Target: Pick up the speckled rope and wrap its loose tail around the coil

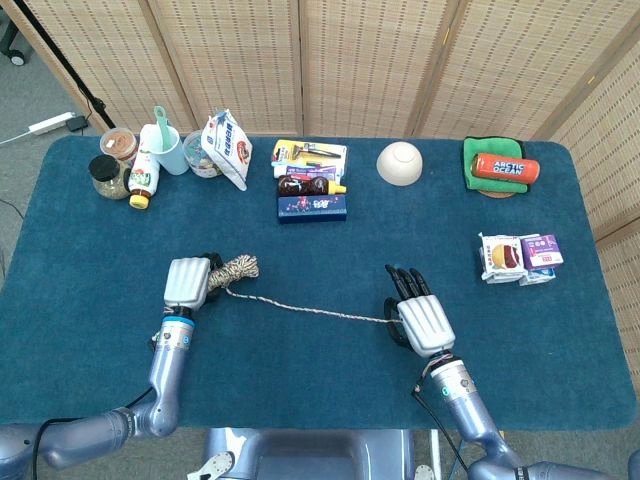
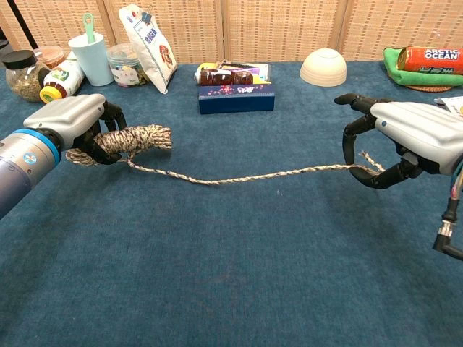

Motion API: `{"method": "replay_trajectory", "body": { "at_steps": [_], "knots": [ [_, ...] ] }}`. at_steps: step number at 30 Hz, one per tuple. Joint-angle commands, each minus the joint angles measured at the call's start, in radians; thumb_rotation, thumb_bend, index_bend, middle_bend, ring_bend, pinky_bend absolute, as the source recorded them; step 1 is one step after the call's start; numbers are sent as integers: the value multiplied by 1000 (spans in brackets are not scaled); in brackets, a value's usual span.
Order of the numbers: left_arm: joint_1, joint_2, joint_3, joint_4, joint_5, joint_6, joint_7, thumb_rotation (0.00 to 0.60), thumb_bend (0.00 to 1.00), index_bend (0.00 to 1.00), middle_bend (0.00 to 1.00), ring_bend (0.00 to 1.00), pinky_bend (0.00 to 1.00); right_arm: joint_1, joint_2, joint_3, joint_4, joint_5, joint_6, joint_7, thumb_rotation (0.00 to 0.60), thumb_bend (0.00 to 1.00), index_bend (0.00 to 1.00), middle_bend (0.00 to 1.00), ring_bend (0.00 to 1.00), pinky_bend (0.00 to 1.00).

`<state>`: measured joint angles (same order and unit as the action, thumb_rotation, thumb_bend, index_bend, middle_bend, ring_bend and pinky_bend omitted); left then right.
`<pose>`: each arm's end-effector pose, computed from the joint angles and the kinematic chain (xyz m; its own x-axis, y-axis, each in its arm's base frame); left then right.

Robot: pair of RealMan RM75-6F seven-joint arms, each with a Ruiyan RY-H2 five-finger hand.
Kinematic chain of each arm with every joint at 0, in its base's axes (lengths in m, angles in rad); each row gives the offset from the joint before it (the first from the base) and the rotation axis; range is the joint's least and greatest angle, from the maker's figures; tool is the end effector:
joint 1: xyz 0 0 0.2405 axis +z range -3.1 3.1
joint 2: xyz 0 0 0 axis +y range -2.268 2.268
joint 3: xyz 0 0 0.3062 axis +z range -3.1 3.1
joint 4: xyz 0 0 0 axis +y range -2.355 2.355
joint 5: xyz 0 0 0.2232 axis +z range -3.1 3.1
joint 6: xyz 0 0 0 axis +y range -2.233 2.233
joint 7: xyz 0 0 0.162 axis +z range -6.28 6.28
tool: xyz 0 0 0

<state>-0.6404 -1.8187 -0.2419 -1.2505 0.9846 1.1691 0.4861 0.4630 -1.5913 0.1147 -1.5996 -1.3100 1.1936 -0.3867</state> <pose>-0.2206 0.3883 -0.0787 0.3992 0.1520 0.9042 0.9168 -0.0745 -0.3922 -0.2174 -0.3064 -0.0317 0.3532 -0.1865 0.9168 -0.9098 -0.2966 0.2902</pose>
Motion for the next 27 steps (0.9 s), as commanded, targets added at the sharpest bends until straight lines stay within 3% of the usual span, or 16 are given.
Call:
{"method": "replay_trajectory", "body": {
  "at_steps": [1, 9, 16, 27],
  "knots": [
    [-11, 50, 27, -2, 98, -25, -66, 600, 389, 603, 504, 533, 673, 2, 13, -1, -21, -12, 0, 5, 600, 478, 643, 0, 0, 0],
    [-54, 62, 54, 47, 225, -25, -73, 600, 389, 602, 504, 533, 673, 17, 73, 14, -127, -52, 10, -18, 600, 478, 652, 0, 0, 0],
    [-106, 75, 54, 43, 303, -37, -61, 600, 392, 603, 504, 534, 673, 48, 146, 50, -280, -54, -8, -75, 600, 478, 654, 0, 0, 0],
    [-188, 88, 75, 52, 423, -84, -68, 600, 399, 603, 504, 530, 673, 155, 236, 177, -480, 117, -98, -155, 600, 479, 657, 0, 0, 0]
  ]
}}
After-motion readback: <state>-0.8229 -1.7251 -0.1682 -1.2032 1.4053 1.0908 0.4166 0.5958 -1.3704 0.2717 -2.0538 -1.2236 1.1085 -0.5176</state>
